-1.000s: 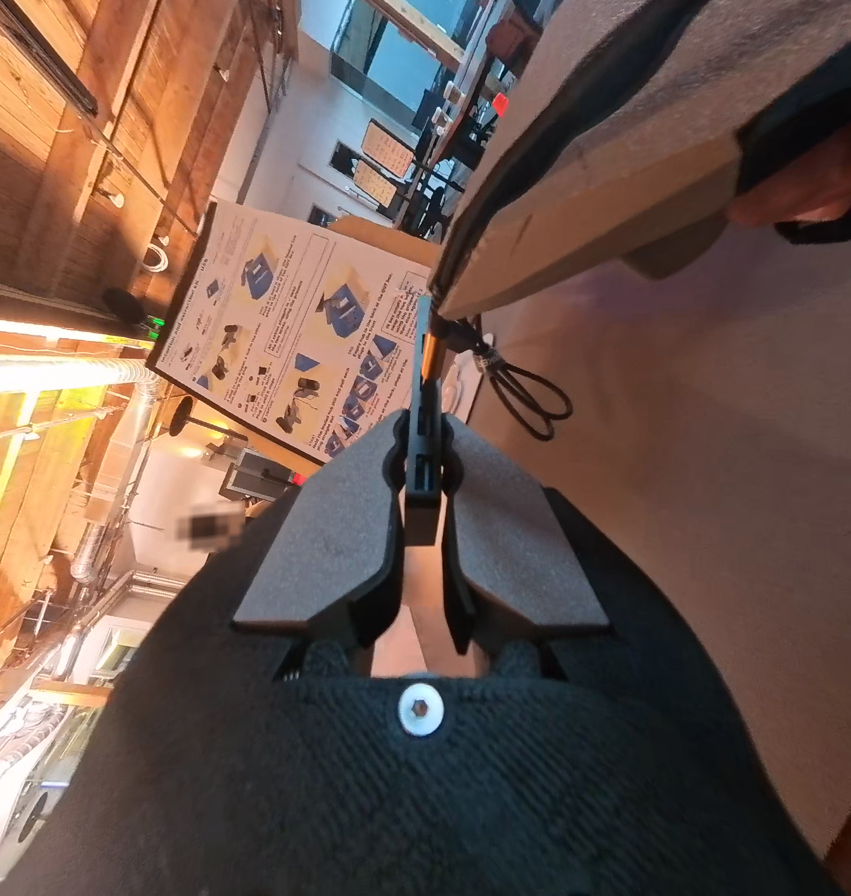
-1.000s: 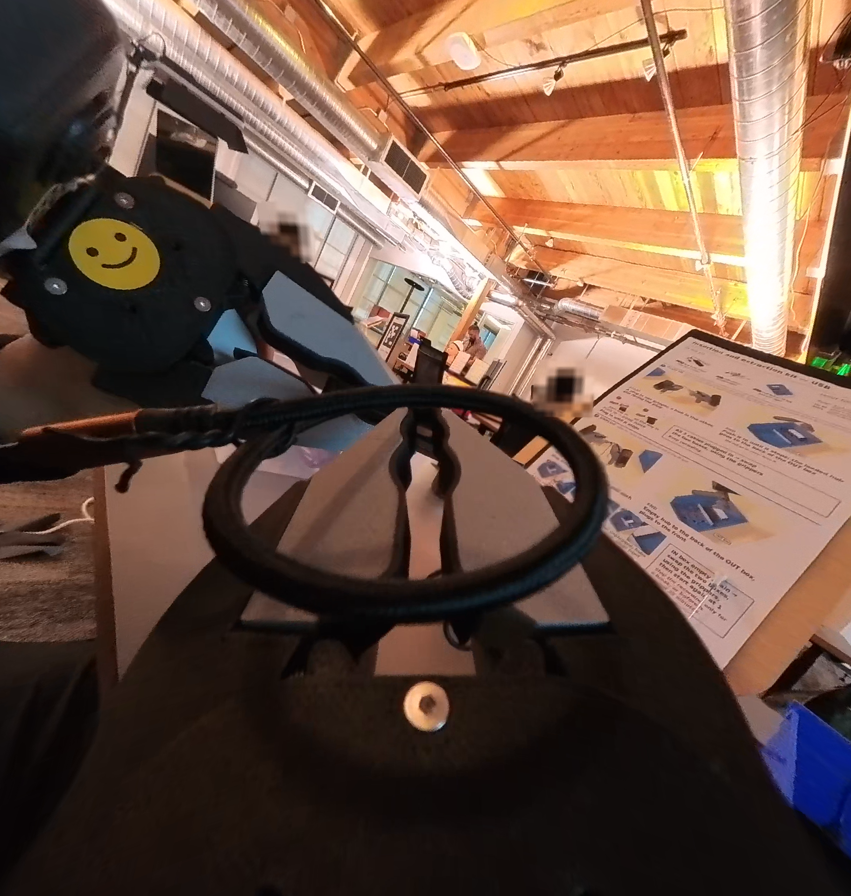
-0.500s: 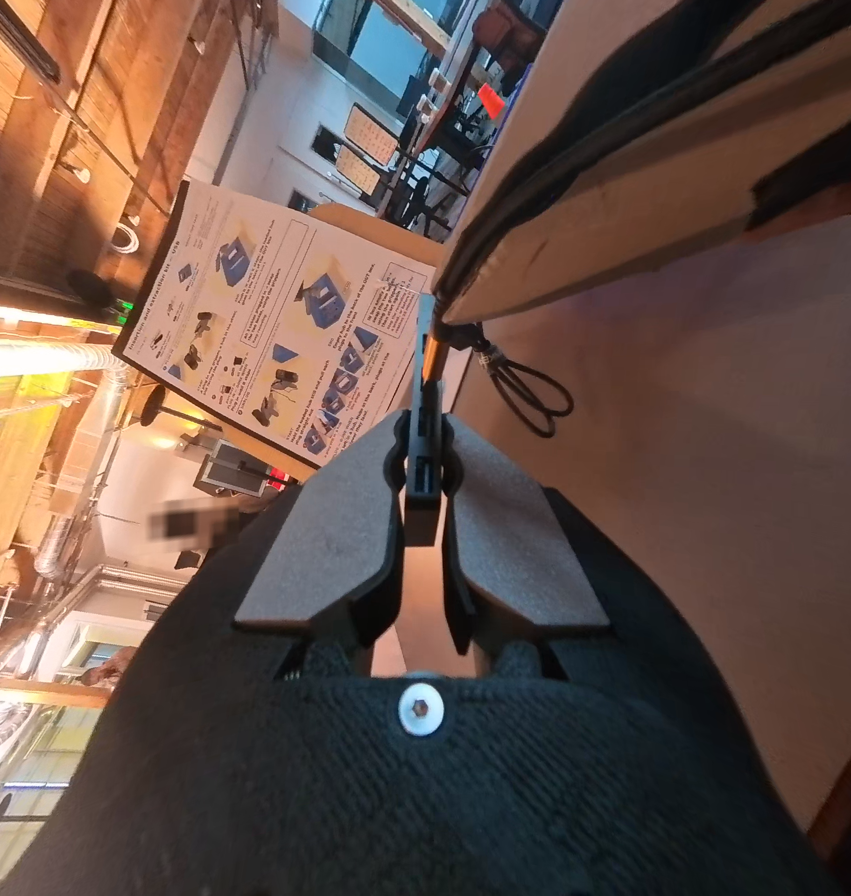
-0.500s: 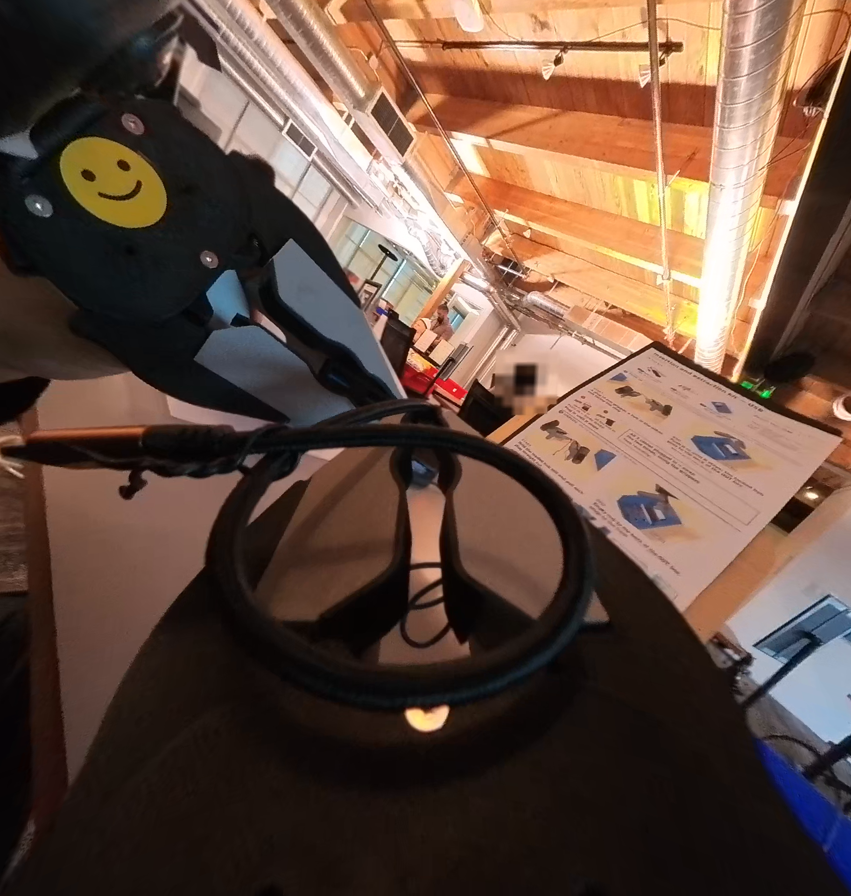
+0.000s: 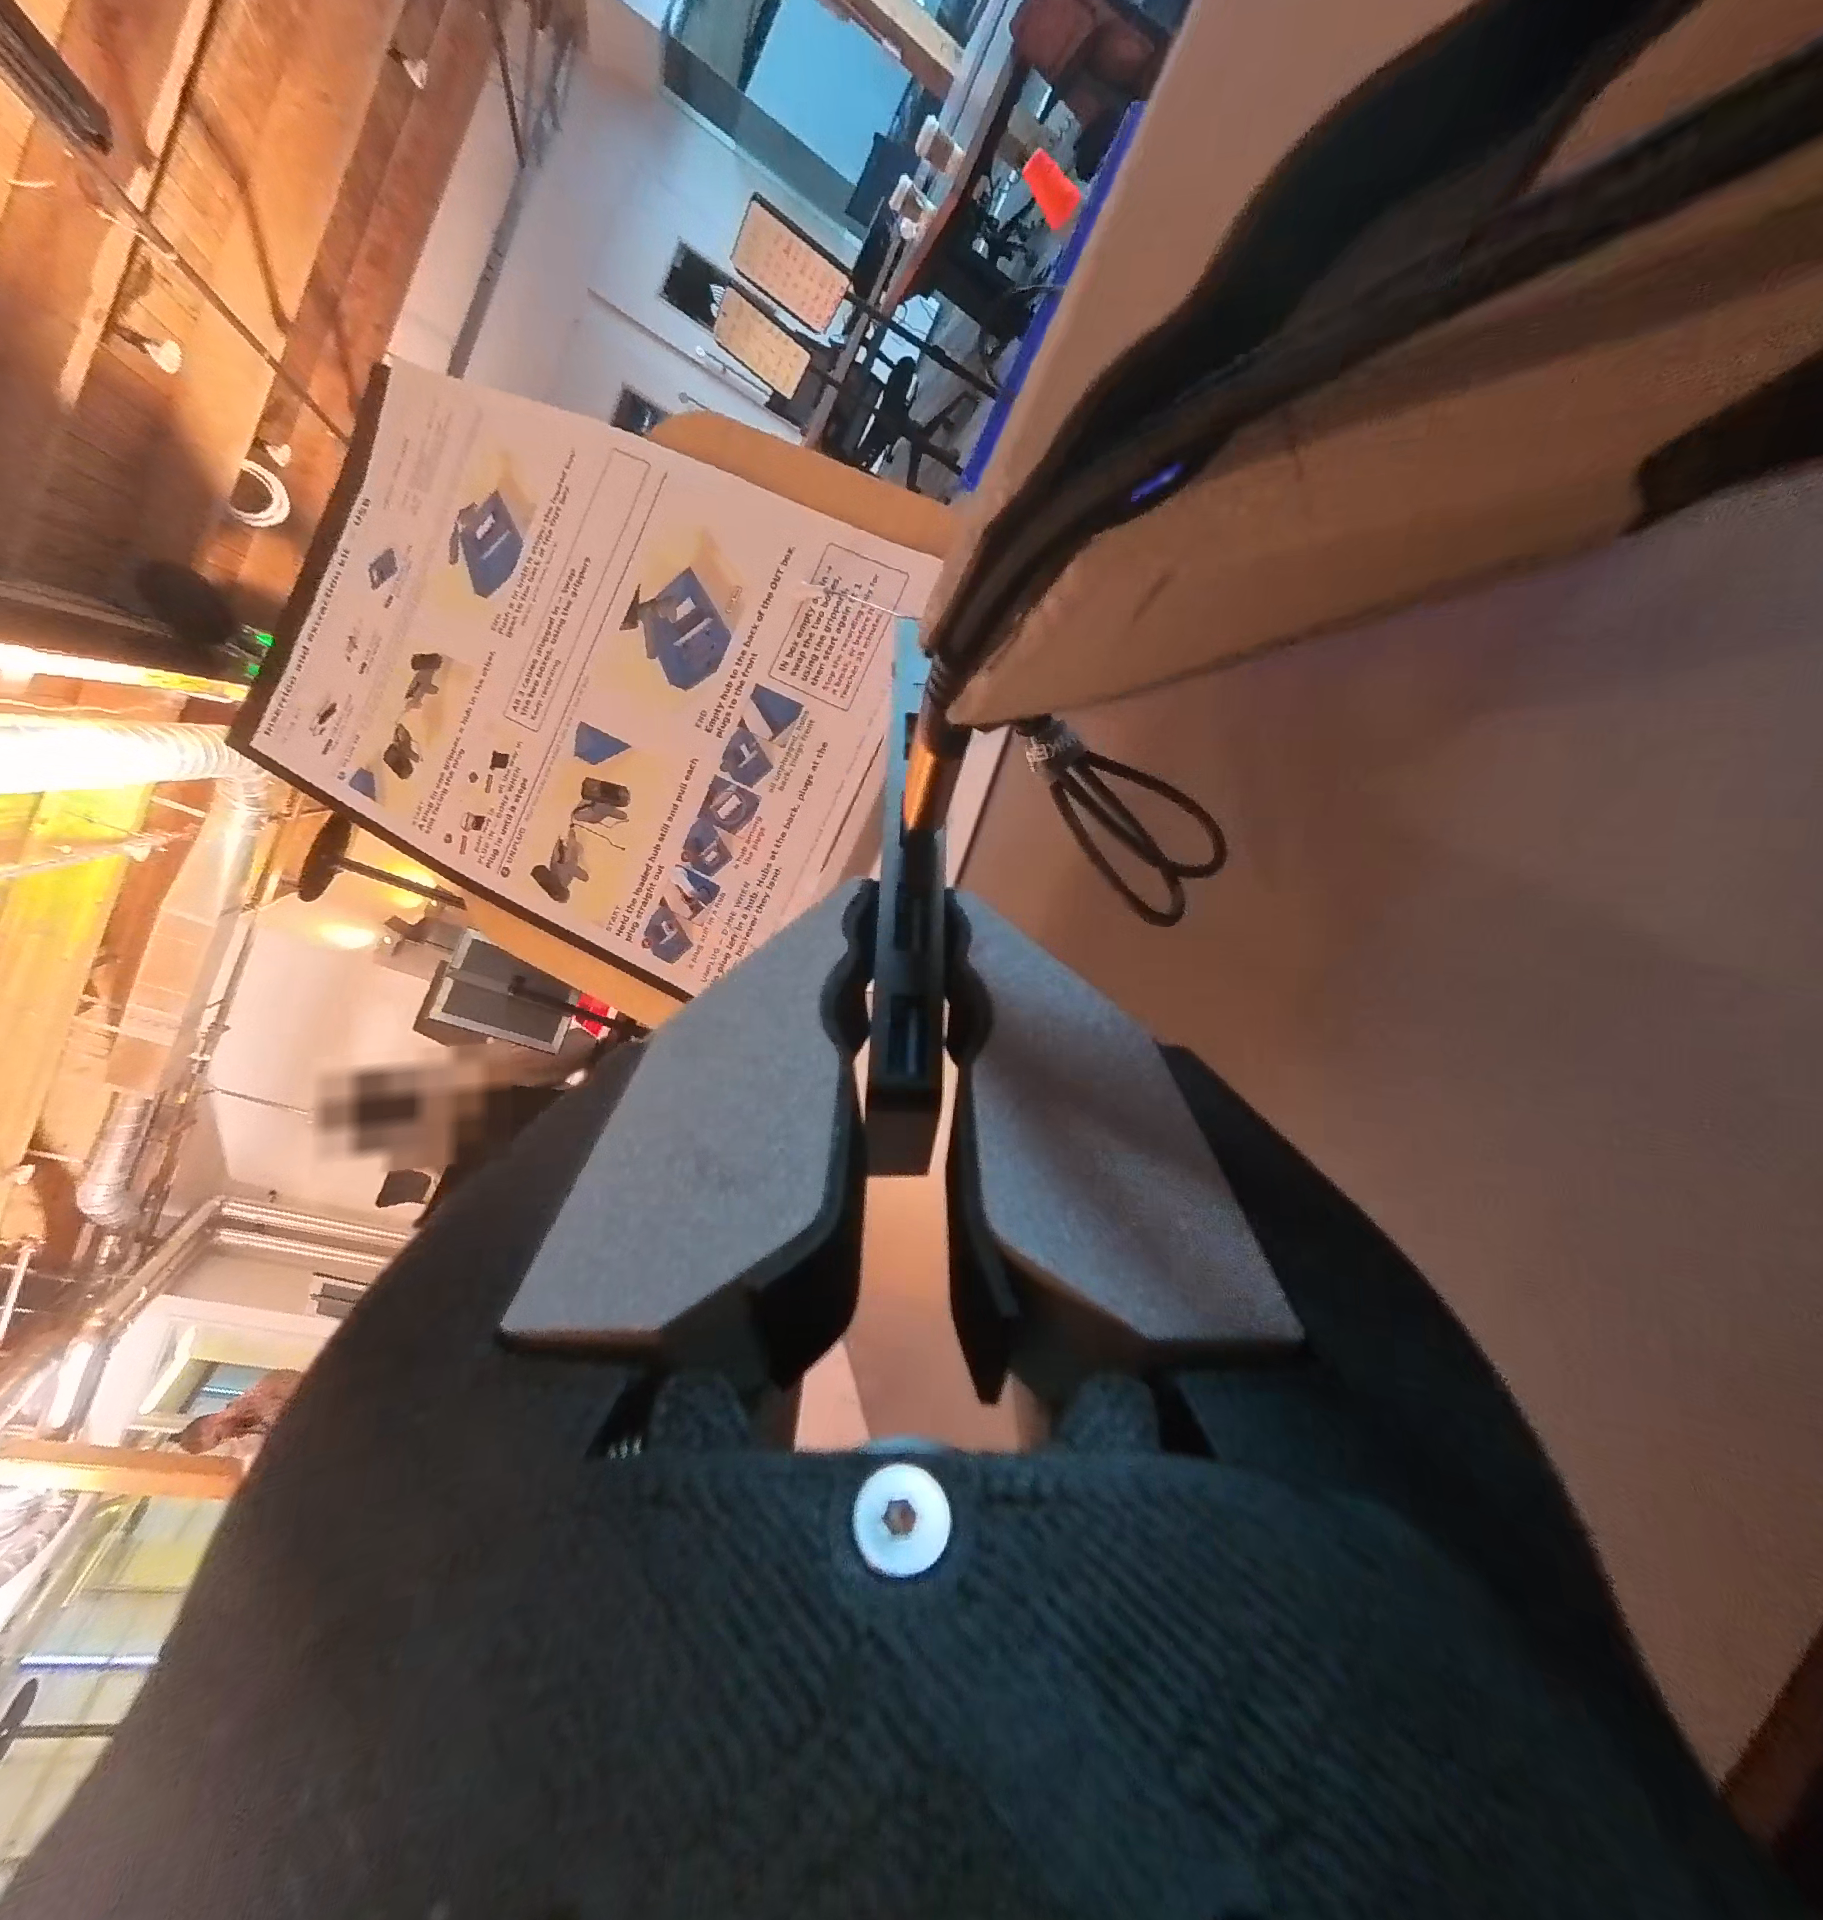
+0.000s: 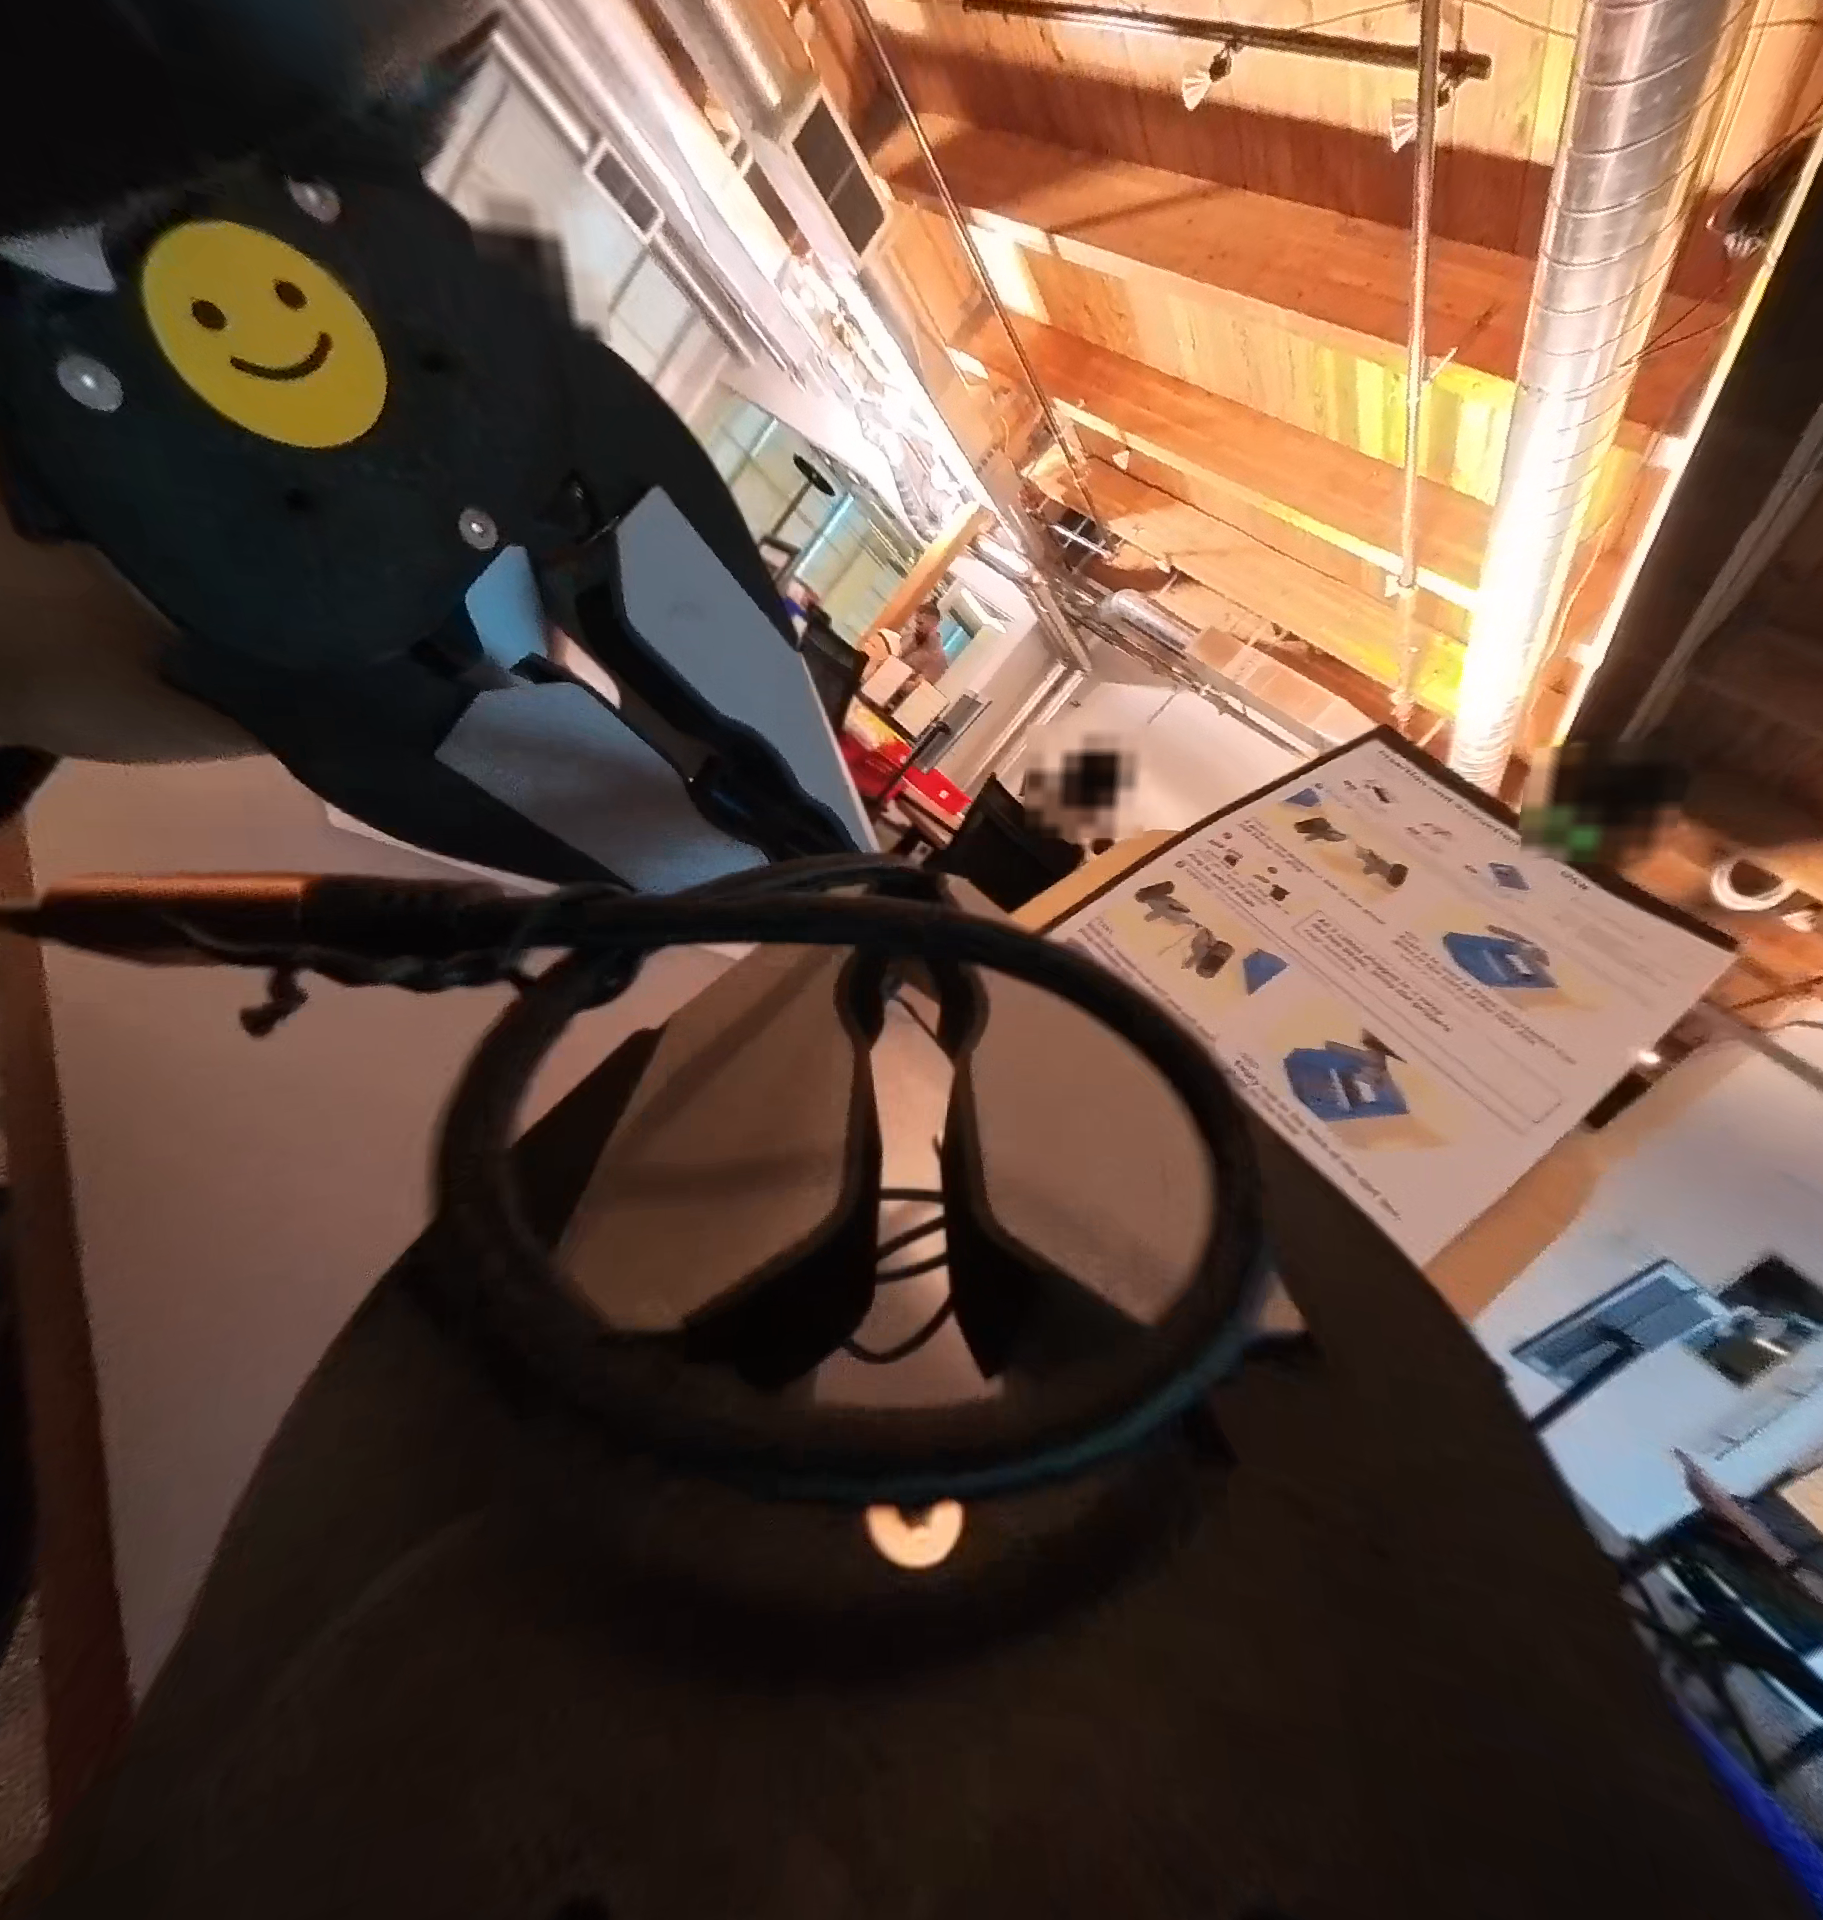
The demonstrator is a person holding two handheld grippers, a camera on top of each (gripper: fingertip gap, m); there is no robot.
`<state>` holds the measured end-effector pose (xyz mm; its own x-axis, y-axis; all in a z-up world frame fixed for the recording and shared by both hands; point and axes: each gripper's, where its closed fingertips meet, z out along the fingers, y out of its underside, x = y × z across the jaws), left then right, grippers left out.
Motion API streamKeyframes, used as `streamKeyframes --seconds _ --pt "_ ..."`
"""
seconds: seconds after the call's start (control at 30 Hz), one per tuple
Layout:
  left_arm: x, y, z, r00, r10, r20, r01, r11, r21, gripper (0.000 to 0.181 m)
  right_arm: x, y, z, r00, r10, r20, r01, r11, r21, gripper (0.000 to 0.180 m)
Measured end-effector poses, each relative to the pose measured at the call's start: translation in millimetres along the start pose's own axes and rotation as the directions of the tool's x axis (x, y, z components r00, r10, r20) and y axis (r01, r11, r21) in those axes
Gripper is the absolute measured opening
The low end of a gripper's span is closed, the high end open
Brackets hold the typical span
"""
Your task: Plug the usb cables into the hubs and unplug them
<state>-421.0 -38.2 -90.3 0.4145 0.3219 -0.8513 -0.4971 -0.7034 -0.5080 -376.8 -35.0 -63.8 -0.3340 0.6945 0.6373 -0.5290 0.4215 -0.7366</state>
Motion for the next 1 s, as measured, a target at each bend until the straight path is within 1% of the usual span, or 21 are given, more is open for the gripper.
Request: streamKeyframes --seconds 0.17,0.3,0.33,0.37,0.43,0.47,0.5,0.53,0.57,0.6,0.67,0.77,0.83,0.87,0.9,0.93,1.0 --pt "1.9 2.5 1.6 1.0 0.011 0.005 -0.011 1.0 -0.011 0.006 -2.1 3.5 0.9 1.0 0.005 0.015 -0.005 1.0 -0.011 0.0" --pt "3.7 2.6 2.2 1.0 0.01 -0.003 -0.01 1.0 -0.017 0.005 -3.3 3.7 0.6 0.997 -0.073 -0.001 0.073 0.997 -0.032 0.0" --pt "4.4 2.7 2.6 1.0 0.004 -0.009 -0.004 1.0 -0.017 0.005 -4.1 3.5 0.6 0.995 -0.102 -0.007 0.102 0.994 -0.035 0.004" --pt "4.3 2.3 2.7 1.0 0.003 -0.006 -0.003 1.0 -0.011 0.005 -4.6 3.0 0.4 0.992 -0.124 -0.013 0.124 0.992 -0.035 0.003" --pt "3.9 2.6 4.5 1.0 -0.002 -0.008 0.002 1.0 -0.011 0.006 -3.3 3.0 0.9 0.99 -0.143 -0.017 0.142 0.989 -0.041 0.004" --pt "4.5 2.3 5.4 1.0 -0.006 -0.022 0.006 1.0 -0.013 0.006 -1.8 3.0 0.7 0.993 -0.116 -0.01 0.115 0.993 -0.032 0.002" --pt "4.3 1.2 5.5 1.0 -0.005 -0.027 0.005 1.0 -0.005 0.006 0.0 2.4 -0.1 0.998 -0.063 0.007 0.063 0.998 -0.014 0.004" --pt "4.9 0.2 5.3 1.0 0.002 -0.029 -0.002 1.0 0.005 0.007 1.8 2.3 -1.0 1.0 -0.011 0.025 0.011 1.0 -0.005 0.0" --pt "6.6 -0.4 5.2 0.999 0.012 -0.036 -0.012 1.0 0.011 0.007 3.0 1.9 -1.6 0.999 0.01 0.033 -0.01 1.0 -0.007 0.001" --pt "7.1 -0.8 4.7 0.999 0.016 -0.034 -0.016 1.0 0.013 0.007 2.7 1.0 -1.7 0.999 -0.009 0.032 0.009 1.0 -0.01 0.0" --pt "7.0 -0.4 4.3 0.999 0.014 -0.04 -0.013 1.0 0.013 0.007 0.4 -0.7 -1.3 0.991 -0.13 0.007 0.131 0.991 -0.036 0.0" --pt "3.6 2.2 2.6 0.998 -0.018 -0.054 0.019 1.0 0.018 0.008 -3.2 -0.6 -0.3 0.95 -0.312 -0.001 0.31 0.946 -0.092 0.002" --pt "2.1 2.0 2.1 0.999 0.002 -0.032 -0.001 1.0 0.017 0.007 -3.6 -0.9 -0.7 0.909 -0.416 -0.01 0.411 0.902 -0.13 0.002" --pt "1.3 0.9 1.5 1.0 0.016 -0.021 -0.016 1.0 0.016 0.007 -3.7 -2.0 -1.5 0.897 -0.442 -0.02 0.436 0.89 -0.136 0.002" --pt "0.5 0.3 0.8 1.0 0.025 -0.016 -0.025 1.0 0.013 0.008 -3.7 -2.8 -2.1 0.902 -0.43 -0.025 0.424 0.896 -0.132 0.002" --pt "-1.0 -1.0 -0.4 0.999 0.032 -0.005 -0.032 0.999 0.017 0.007 -3.3 -4.2 -2.6 0.923 -0.383 -0.025 0.378 0.919 -0.111 0.002" --pt "-4.3 -4.3 -4.3 0.997 0.066 0.03 -0.067 0.997 0.034 0.007 -4.0 -8.2 -4.0 0.974 -0.225 0.01 0.225 0.973 -0.053 0.002"
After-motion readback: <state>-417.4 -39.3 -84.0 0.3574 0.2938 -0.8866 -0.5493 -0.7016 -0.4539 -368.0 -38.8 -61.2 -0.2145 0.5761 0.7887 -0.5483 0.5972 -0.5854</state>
